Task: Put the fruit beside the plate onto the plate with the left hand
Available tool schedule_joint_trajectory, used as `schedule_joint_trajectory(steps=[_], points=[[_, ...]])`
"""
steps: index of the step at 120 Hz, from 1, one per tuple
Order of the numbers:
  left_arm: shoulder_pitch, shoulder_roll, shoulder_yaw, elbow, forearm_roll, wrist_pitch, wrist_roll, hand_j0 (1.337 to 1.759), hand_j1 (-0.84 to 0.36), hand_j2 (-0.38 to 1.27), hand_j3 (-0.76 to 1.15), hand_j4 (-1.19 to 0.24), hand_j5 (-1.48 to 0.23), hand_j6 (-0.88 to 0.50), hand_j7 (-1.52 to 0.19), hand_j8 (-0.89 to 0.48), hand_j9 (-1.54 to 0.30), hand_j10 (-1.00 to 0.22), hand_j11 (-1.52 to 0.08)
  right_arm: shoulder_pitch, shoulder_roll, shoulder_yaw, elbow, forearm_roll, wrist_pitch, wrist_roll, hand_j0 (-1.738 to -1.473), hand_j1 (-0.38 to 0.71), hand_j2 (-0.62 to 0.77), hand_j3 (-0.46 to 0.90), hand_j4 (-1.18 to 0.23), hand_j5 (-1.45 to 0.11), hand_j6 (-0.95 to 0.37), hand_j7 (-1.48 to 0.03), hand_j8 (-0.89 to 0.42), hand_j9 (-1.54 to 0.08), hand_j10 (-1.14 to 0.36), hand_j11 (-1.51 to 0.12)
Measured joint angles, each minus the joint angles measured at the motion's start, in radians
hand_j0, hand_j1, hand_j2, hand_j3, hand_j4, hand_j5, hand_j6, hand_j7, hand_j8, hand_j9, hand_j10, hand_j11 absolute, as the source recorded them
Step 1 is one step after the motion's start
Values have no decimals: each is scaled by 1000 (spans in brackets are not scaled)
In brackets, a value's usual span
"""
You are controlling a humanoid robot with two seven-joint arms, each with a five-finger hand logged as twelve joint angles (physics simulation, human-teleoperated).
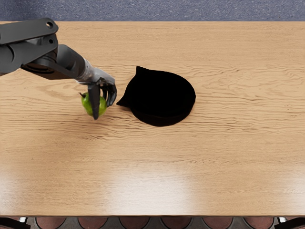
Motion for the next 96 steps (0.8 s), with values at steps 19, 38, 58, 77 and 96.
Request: schedule_joint_trajectory(steps=[19, 38, 58, 77, 96], points=[[-61, -67, 21, 7, -3, 4, 0, 1650, -207, 421, 0, -848, -1192, -597, -1181, -343, -1160, -355, -1158, 0, 0, 0, 0, 0, 0, 0, -1658, -314, -6, 0, -30, -38, -30, -38, -29, -38, -29, -38], [-114, -136, 48, 29, -5, 11, 0, 1652, -198, 435, 0, -857, -1177, -666, -1176, -372, -1167, -369, -1156, 0, 0, 0, 0, 0, 0, 0, -1658, -314, -6, 0, -30, -38, -30, -38, -30, -38, -29, -38], [-143, -231, 59, 83, -8, 17, 0, 1653, -218, 496, 0, -862, -1166, -763, -1167, -390, -1160, -429, -1158, 0, 0, 0, 0, 0, 0, 0, -1658, -314, -6, 0, -30, -38, -30, -38, -30, -38, -29, -38], [-156, -281, 59, 136, -12, 28, 0, 1654, -282, 626, 0, -855, -1179, -808, -1181, -348, -1161, -438, -1161, 0, 0, 0, 0, 0, 0, 0, -1658, -314, -6, 0, -30, -38, -30, -38, -30, -38, -29, -38], [-155, -331, 46, 180, -10, 71, 0, 1655, -354, 728, 0, -860, -1169, -838, -1170, -398, -1159, -526, -1157, 0, 0, 0, 0, 0, 0, 0, -1658, -314, -6, 0, -30, -38, -30, -38, -30, -38, -29, -38]])
